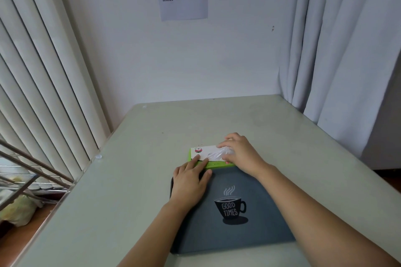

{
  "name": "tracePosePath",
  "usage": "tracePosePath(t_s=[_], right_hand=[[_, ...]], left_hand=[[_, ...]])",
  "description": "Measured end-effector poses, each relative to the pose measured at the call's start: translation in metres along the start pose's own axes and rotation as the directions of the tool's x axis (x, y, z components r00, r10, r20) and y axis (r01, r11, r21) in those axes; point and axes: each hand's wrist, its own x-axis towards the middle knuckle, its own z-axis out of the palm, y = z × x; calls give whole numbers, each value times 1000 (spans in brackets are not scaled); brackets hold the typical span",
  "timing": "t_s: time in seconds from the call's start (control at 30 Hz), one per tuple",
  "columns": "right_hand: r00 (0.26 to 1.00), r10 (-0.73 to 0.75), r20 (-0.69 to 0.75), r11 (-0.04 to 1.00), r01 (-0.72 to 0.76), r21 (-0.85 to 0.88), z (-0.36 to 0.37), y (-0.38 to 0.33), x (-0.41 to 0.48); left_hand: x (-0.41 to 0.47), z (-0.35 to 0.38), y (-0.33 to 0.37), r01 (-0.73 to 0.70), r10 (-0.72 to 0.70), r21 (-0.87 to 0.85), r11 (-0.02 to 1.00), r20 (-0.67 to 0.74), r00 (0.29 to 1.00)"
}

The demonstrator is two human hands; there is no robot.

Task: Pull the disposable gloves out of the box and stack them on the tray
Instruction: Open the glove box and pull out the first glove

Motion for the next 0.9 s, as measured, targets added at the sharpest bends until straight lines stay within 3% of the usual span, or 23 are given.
tracePosePath(t_s=[0.17, 0.4, 0.57, 0.7, 0.8, 0.87, 0.9], right_hand=[[995, -97, 9, 990, 97, -104, 0, -6, 2], [974, 156, -163, 938, -95, 332, 14, -11, 0], [911, 348, -222, 849, -206, 486, 16, -14, 7], [771, 608, -188, 579, -269, 770, 14, -7, 14], [650, 759, -43, 175, -139, 975, 8, 1, 20], [651, 756, 67, -84, -5, 996, 2, 4, 18], [659, 747, 88, -158, 46, 986, -1, 4, 17]], left_hand=[[-1, 0, 0, 0, 0, 9, 1000, -2, 1000], [-2, 1, 1, -14, 14, -24, 1000, -26, 1000], [-3, 1, 0, -31, 30, -46, 998, -17, 999], [-2, 0, 0, -36, 35, -48, 998, -37, 999], [-2, 0, 0, -34, 32, -53, 998, -41, 999], [-2, 0, 0, -32, 30, -49, 998, -39, 999], [-2, 0, 0, -29, 27, -47, 998, -39, 999]])
